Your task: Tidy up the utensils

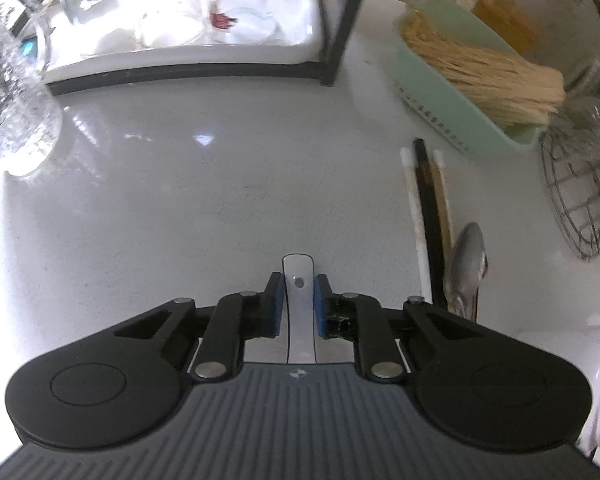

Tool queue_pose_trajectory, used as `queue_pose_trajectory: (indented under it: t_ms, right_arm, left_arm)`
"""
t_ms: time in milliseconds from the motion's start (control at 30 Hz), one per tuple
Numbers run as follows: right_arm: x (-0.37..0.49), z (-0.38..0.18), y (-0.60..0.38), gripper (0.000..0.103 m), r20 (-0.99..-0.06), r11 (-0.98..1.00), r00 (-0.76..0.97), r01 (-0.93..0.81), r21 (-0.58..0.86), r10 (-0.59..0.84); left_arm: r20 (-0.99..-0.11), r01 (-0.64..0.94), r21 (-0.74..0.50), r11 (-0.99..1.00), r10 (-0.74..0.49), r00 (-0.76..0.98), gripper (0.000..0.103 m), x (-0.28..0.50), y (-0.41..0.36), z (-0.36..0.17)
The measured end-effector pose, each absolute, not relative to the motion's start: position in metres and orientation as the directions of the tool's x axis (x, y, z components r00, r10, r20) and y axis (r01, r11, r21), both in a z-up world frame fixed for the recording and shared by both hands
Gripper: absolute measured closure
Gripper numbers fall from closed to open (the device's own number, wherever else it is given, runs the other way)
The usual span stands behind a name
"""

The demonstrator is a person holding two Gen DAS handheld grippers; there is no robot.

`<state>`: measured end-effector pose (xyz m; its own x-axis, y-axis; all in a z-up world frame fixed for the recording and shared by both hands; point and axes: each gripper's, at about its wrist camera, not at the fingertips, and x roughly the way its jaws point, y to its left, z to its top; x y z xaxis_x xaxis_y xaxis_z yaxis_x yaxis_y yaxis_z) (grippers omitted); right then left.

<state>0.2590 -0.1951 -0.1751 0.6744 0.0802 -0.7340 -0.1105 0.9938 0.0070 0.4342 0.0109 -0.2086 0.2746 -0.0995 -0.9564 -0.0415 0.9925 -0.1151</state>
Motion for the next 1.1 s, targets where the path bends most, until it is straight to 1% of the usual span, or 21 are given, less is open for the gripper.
queue_pose_trajectory:
  t_ms: [167,533,833,1000,1100]
  right_arm:
    - [0.26,-0.175,-0.195,0.012,-0.736,0.994,0.673,-0.108,0.007,0.078]
    - [0.261,-0.175,-0.194,0.012,-0.745,0.994,0.664,-0.108,-0.001,0.071]
    - [0.255,-0.178,-0.194,0.012,-0.715,0.994,0.695,-0.106,-0.004,0.071]
    - [0.255,-0.177,-0.189,0.012,-0.719,0.996,0.692,-0.09,-0.002,0.061]
    - [0.254,-0.177,-0.187,0.012,-0.715,0.995,0.696,-0.096,0.0,0.067]
  left_arm:
    - [-0.95,-0.021,-0.154,0.988,-0.142,0.277,0.085,0.431,0.011,-0.205]
    - [-0.905,0.068,-0.232,0.97,-0.241,0.352,0.085,0.396,0.007,-0.174]
    - [-0.858,0.174,-0.248,0.953,-0.3,0.417,0.085,0.355,-0.001,-0.141]
    - [-0.833,0.233,-0.231,0.945,-0.316,0.453,0.085,0.337,-0.008,-0.126]
    - [-0.818,0.247,-0.247,0.937,-0.338,0.465,0.085,0.334,-0.008,-0.12]
